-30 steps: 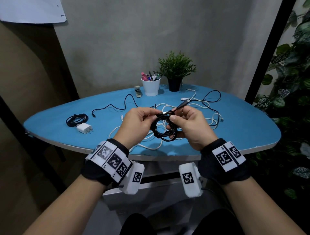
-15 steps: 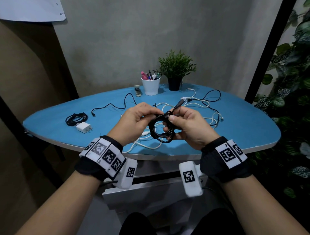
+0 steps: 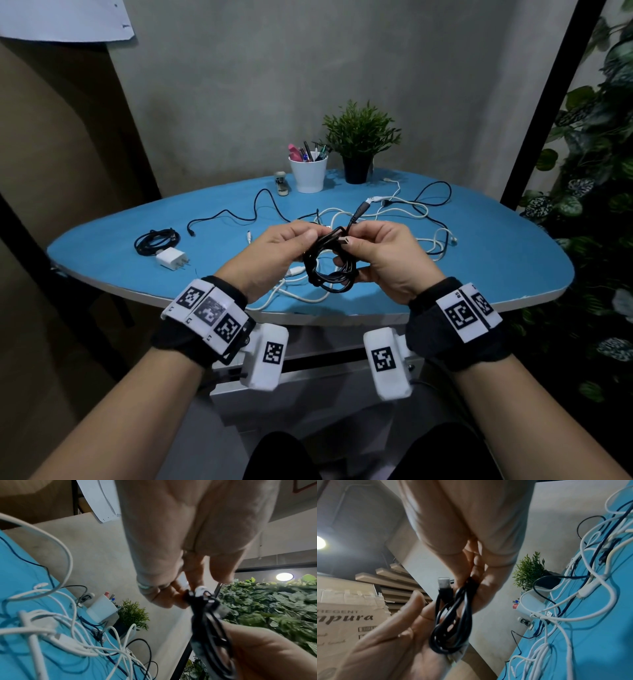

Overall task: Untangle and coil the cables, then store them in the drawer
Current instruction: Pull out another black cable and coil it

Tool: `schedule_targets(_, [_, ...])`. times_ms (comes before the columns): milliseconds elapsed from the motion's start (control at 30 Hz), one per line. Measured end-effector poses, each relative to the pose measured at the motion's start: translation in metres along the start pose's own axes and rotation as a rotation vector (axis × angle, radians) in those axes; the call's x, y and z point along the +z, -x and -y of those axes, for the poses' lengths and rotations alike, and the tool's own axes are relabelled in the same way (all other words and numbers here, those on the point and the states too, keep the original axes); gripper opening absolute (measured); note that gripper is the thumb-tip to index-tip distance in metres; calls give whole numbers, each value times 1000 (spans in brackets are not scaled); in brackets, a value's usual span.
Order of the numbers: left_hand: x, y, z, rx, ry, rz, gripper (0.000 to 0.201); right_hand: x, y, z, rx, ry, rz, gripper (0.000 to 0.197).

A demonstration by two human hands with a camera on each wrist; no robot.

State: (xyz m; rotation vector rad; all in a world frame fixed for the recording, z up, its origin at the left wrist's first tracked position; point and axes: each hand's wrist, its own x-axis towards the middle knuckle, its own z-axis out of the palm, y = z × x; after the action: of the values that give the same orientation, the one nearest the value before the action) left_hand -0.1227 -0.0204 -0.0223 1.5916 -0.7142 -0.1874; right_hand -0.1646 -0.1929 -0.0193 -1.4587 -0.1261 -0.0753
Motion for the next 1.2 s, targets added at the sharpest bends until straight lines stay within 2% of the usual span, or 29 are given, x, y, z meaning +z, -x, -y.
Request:
schedule_targets(67, [6,0,-2,1,-60,-53,16,1,-2,-1,-22,5,-63,6])
schedule_targets(167, [18,-4,-1,4,-50,-258,28,4,-5,1,-43,-21,-129,7])
schedule_targets(233, [24,-7,1,-14,1,-389,24,5,-5,3,-59,-31,-146,4])
schedule_targets(333, [29,-8,0,-11,79,-470,17,5,-3,4,-72,-43,-155,6])
schedule_targets(500, [33,-8,-3,79,87,-463,23,2,-3,6,-69,-61,-152,12])
schedule_targets(600, [31,-6,-3,128,94,-408,30,1,-3,8,-64,-60,-152,15])
schedule_targets(733, [29,-4,-2,161,-14,-314,30,-1,-1,9,-35,-73,-112,16])
schedule_targets(967, [21,-8,0,250,-212,-295,38,-8,0,10,14,-111,-16,14])
schedule_targets(1100, [22,-9,0,307,-290,-267,32,-7,0,11,-12,-65,-71,14])
schedule_targets(1200, [21,-9,1,265,-206,-261,28,-5,-1,9,-29,-70,-138,16])
